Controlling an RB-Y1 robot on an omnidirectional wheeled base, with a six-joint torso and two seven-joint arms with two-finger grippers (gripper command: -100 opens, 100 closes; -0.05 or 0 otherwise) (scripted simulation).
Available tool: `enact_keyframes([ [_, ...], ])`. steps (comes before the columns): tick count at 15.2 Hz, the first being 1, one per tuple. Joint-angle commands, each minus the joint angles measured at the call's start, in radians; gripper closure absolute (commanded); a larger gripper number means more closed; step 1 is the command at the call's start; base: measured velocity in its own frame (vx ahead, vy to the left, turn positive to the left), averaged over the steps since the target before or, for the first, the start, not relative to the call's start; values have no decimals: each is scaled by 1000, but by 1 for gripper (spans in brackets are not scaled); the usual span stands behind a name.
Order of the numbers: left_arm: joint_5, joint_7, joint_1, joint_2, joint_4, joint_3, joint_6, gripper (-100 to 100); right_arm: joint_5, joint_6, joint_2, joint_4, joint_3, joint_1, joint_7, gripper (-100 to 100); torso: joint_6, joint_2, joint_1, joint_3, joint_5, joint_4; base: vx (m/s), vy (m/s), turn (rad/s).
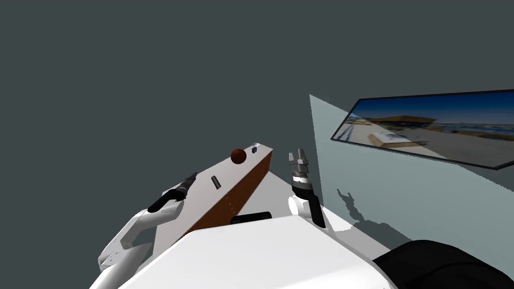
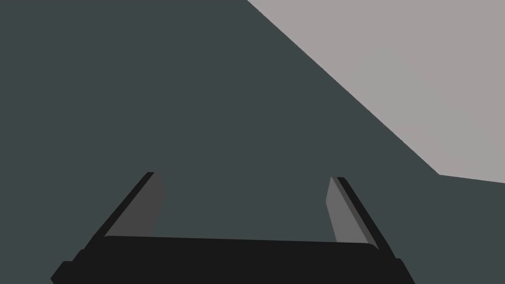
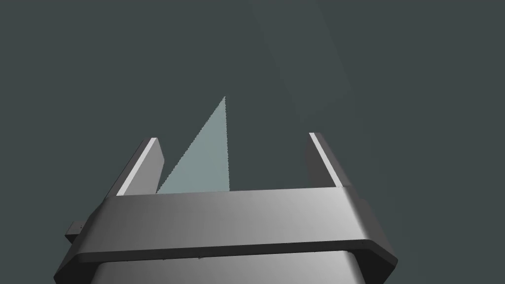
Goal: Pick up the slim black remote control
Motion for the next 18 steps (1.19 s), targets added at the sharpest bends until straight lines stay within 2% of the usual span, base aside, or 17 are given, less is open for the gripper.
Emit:
enact_keyframes([
  [1, 11, -26, -10, 4, 23, 14, 50, -100, 0, 0, 0, 0, 0, 0, 0, 0, 0, 0, 0, 0, 0, 0, -5, 28, -243],
  [3, 11, -26, -10, 4, 23, 14, 73, -100, 0, 0, 0, 0, 0, 0, 0, 0, -1, 1, 0, 0, 0, 0, -13, 15, -41],
  [4, 27, -58, -27, 10, 54, 35, 106, -100, 0, 0, 0, 0, 0, 0, 0, 0, -1, 1, 0, 0, 0, 0, -27, 25, -132],
  [7, 27, -58, -27, 10, 54, 35, 144, -100, 0, 0, 0, 0, 0, 0, 0, 0, -1, 2, 1, 1, 0, 0, -26, 27, -126],
  [8, 42, -89, -45, 15, 84, 55, 182, -100, 0, 0, 0, 0, 0, 0, 0, 0, -1, 1, 0, 1, 0, 0, -25, 18, -160],
  [10, 42, -89, -45, 15, 84, 55, 214, -100, 0, 0, 0, 0, 0, 0, 0, 0, -1, 2, 1, 1, 0, 0, -30, 27, -156],
  [11, 58, -120, -62, 20, 114, 76, 243, -100, 0, 0, 0, 0, 0, 0, 0, 0, -1, 2, 0, 1, 0, 0, -28, 16, -224],
  [13, 58, -120, -62, 20, 114, 76, 283, -100, 0, 0, 0, 0, 0, 0, 0, 0, -1, 2, 0, 1, 0, 0, -19, 21, -146],
  [14, 73, -151, -79, 24, 143, 95, 309, -100, 0, 0, 0, 0, 0, 0, 0, 0, -1, 1, 0, 1, 0, 0, -10, 16, -225],
  [16, 73, -151, -79, 24, 143, 95, 351, -100, 0, 0, 0, 0, 0, 0, 0, 0, 0, 0, 0, 0, 0, 0, -1, 17, -195],
  [17, 73, -151, -79, 24, 143, 95, 351, -100, 0, 0, 0, 0, 0, 0, 0, 0, -1, 0, 0, 0, 0, 0, 9, 1, -69],
  [18, 88, -181, -95, 28, 172, 115, 388, -100, 0, 0, 0, 0, 0, 0, 0, 0, -1, 0, -1, 0, 0, 0, 41, -1, -275],
])
